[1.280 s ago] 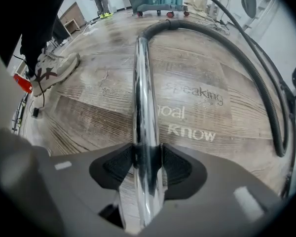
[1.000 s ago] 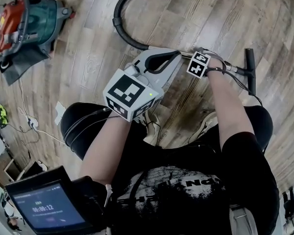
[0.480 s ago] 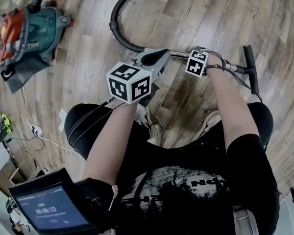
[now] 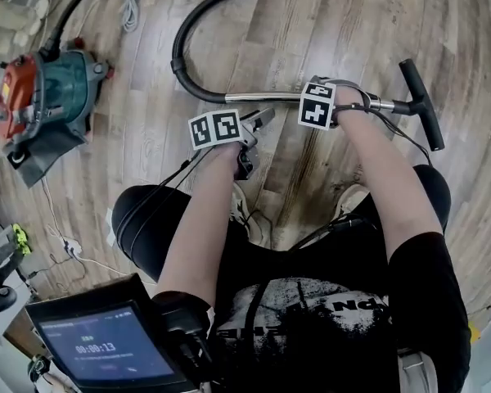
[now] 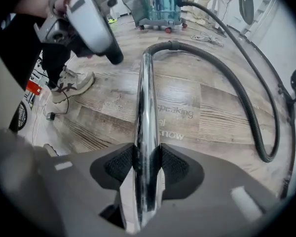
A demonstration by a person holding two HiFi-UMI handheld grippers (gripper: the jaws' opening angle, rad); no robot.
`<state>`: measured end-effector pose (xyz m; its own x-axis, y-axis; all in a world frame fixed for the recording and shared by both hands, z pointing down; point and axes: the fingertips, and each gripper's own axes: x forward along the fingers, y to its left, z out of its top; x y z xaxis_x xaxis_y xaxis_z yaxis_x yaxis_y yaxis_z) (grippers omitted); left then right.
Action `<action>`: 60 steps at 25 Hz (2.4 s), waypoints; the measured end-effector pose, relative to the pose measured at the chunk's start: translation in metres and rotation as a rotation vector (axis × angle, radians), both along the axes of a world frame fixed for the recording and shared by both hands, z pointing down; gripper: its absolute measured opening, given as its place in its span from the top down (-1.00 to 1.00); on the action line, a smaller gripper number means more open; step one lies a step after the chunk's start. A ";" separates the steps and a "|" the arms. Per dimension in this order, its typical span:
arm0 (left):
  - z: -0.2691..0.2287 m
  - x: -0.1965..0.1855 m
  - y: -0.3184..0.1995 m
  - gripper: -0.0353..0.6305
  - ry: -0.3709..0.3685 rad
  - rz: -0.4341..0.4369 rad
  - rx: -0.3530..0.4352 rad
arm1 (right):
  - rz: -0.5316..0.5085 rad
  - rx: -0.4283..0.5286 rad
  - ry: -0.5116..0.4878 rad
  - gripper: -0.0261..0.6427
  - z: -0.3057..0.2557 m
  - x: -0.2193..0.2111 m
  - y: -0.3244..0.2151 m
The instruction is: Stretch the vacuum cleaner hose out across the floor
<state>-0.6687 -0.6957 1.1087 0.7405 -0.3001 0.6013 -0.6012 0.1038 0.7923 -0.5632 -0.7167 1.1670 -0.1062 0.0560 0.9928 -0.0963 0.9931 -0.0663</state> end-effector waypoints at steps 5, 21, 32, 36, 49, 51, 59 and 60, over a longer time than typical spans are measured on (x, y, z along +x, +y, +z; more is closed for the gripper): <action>0.032 0.009 -0.008 0.09 0.134 -0.350 -0.068 | 0.027 -0.007 -0.011 0.39 -0.017 0.000 0.006; 0.036 0.009 -0.067 0.41 0.427 -0.756 0.045 | 0.066 0.005 -0.108 0.39 -0.073 -0.011 0.032; -0.031 0.020 -0.100 0.63 0.363 -0.680 0.266 | 0.119 0.190 -0.093 0.36 -0.067 0.003 0.002; -0.048 0.026 -0.107 0.63 0.372 -0.660 0.284 | 0.120 0.283 -0.065 0.33 -0.050 0.010 -0.012; -0.109 -0.004 -0.134 0.71 0.386 -0.703 0.531 | 0.129 0.213 -0.147 0.75 -0.067 0.010 -0.012; -0.112 -0.002 -0.136 0.71 0.395 -0.699 0.531 | 0.134 0.206 -0.161 0.75 -0.066 0.008 -0.014; -0.156 0.014 -0.148 0.71 0.361 -0.665 0.553 | 0.159 0.184 -0.218 0.75 -0.094 0.014 -0.021; -0.165 0.016 -0.149 0.71 0.329 -0.649 0.565 | 0.165 0.183 -0.225 0.75 -0.103 0.016 -0.021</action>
